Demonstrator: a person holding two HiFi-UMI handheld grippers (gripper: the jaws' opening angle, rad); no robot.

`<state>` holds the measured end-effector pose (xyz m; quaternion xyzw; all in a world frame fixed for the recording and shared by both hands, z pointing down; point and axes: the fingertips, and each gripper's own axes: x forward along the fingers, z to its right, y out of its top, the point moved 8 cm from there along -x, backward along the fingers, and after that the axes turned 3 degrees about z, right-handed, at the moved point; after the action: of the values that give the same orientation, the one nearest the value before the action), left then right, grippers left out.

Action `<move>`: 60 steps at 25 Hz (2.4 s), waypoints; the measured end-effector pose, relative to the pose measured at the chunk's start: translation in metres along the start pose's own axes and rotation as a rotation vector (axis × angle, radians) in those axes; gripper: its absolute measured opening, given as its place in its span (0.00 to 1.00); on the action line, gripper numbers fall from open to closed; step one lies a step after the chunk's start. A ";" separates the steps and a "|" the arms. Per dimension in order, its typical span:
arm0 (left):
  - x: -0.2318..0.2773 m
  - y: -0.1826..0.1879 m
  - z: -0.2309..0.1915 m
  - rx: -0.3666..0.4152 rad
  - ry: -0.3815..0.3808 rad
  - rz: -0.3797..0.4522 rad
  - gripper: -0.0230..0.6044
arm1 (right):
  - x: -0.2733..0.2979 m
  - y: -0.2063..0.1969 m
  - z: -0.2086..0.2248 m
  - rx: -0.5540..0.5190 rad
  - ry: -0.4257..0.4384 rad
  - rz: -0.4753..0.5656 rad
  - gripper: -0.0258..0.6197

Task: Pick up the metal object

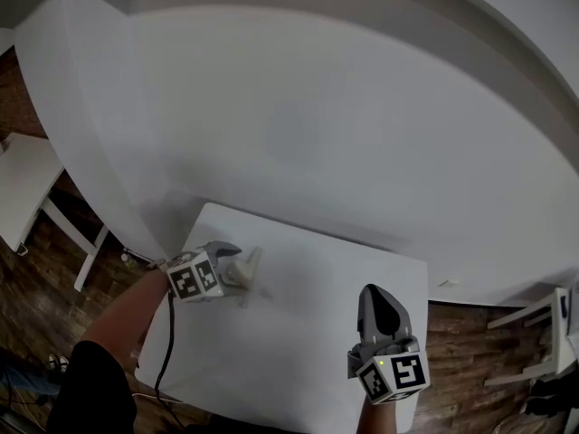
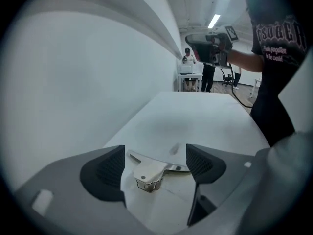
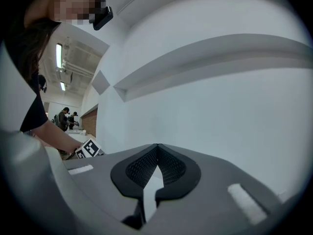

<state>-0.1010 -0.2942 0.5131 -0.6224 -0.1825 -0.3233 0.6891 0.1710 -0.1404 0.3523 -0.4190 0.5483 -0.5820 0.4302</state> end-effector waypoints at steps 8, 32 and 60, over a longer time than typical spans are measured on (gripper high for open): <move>0.036 -0.032 -0.012 -0.001 -0.094 -0.045 0.63 | 0.003 -0.016 0.008 0.011 -0.013 -0.020 0.06; 0.057 -0.053 0.010 -0.112 -0.270 0.032 0.61 | 0.010 -0.039 0.005 0.030 0.030 -0.034 0.06; -0.017 0.026 0.015 -0.423 0.071 0.246 0.49 | 0.007 -0.014 0.000 0.045 0.075 0.026 0.06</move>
<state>-0.0934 -0.2749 0.4851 -0.7587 -0.0093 -0.2897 0.5834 0.1685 -0.1470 0.3662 -0.3802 0.5562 -0.6037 0.4261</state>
